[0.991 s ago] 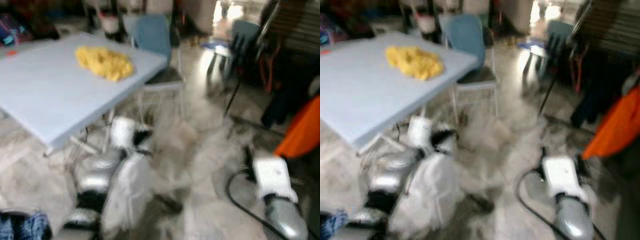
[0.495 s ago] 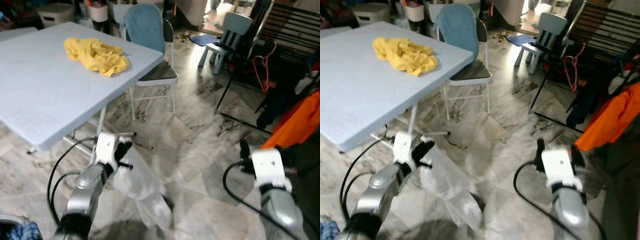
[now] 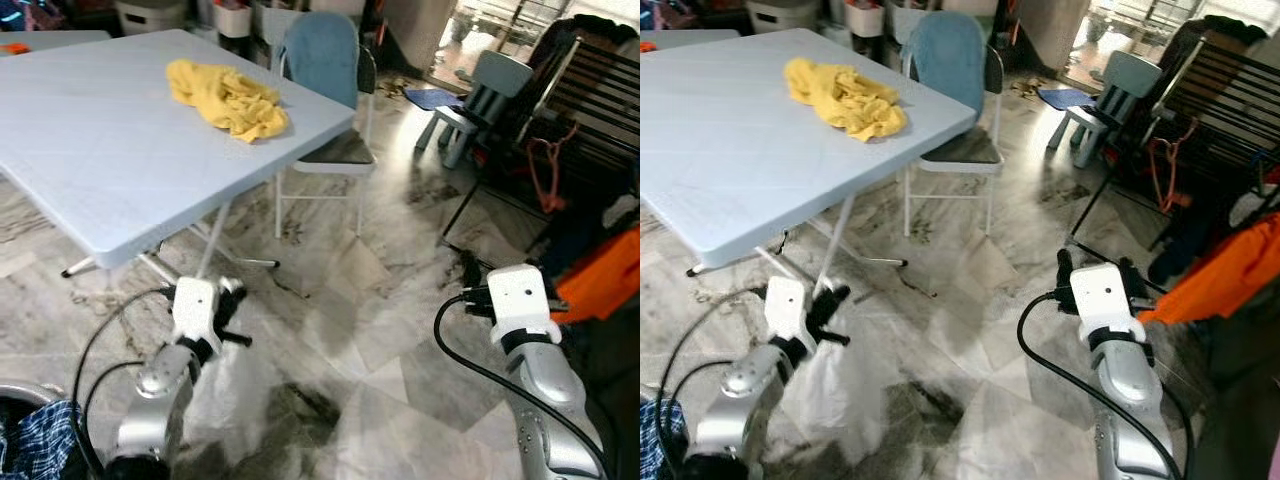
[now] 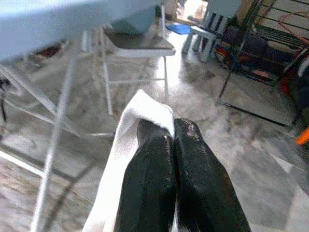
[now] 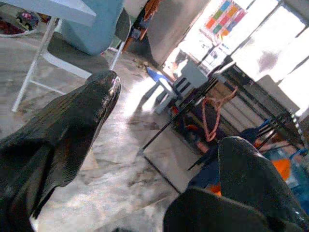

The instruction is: Hang hanger

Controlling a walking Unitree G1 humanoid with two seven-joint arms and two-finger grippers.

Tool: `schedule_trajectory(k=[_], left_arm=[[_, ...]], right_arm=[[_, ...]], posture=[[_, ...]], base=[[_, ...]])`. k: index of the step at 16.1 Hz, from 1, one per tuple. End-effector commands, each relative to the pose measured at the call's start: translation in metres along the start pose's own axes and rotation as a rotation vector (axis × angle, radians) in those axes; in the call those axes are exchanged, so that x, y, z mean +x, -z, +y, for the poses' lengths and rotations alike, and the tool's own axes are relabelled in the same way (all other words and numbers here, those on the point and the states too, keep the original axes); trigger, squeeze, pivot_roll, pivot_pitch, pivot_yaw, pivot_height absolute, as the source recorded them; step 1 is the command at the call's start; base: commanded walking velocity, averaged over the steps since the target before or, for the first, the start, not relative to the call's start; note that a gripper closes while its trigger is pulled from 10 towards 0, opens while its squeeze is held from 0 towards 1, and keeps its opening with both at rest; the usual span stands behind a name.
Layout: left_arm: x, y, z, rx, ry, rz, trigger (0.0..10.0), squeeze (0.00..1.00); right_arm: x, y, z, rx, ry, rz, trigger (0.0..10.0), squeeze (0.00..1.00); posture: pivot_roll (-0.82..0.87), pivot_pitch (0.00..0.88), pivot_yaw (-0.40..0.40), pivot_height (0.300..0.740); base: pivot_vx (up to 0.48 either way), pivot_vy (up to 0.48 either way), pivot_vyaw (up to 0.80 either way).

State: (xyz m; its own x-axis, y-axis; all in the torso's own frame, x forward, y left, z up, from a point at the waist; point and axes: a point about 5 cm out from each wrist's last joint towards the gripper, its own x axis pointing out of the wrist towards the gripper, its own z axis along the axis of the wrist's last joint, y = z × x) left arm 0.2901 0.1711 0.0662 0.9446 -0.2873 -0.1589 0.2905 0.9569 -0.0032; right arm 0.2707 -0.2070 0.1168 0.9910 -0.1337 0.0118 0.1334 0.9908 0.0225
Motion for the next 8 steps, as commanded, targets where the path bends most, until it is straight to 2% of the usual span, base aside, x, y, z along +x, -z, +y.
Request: schedule_trajectory(k=[1,2,5,7,8], left_arm=[[0.006,-0.015,-0.005,0.024,0.017,-0.067,10.0,0.0],[0.01,-0.02,0.001,0.042,0.009,-0.065,10.0,0.0],[0.014,-0.021,0.0,0.045,0.029,-0.053,10.0,0.0],[0.021,-0.022,-0.007,0.051,0.075,-0.04,10.0,0.0],[0.029,-0.025,-0.015,0.071,0.129,-0.032,10.0,0.0]], right_arm=[[-0.001,0.001,-0.008,0.008,0.038,0.005,10.0,0.0],[-0.008,0.012,-0.005,0.05,0.054,0.038,10.0,0.0],[-0.016,0.019,-0.004,0.068,0.085,0.053,10.0,0.0],[-0.022,0.021,-0.01,0.083,0.131,0.049,10.0,0.0],[-0.028,0.025,-0.015,0.106,0.182,0.052,10.0,0.0]], posture=[[0.22,0.0,-0.183,0.74],[0.2,0.0,-0.158,0.74],[0.17,0.0,-0.121,0.74],[0.13,0.0,-0.069,0.74],[0.12,0.0,-0.035,0.74]], base=[[0.0,0.0,0.0],[0.0,0.0,0.0],[0.0,0.0,0.0],[0.0,0.0,0.0],[0.0,0.0,0.0]])
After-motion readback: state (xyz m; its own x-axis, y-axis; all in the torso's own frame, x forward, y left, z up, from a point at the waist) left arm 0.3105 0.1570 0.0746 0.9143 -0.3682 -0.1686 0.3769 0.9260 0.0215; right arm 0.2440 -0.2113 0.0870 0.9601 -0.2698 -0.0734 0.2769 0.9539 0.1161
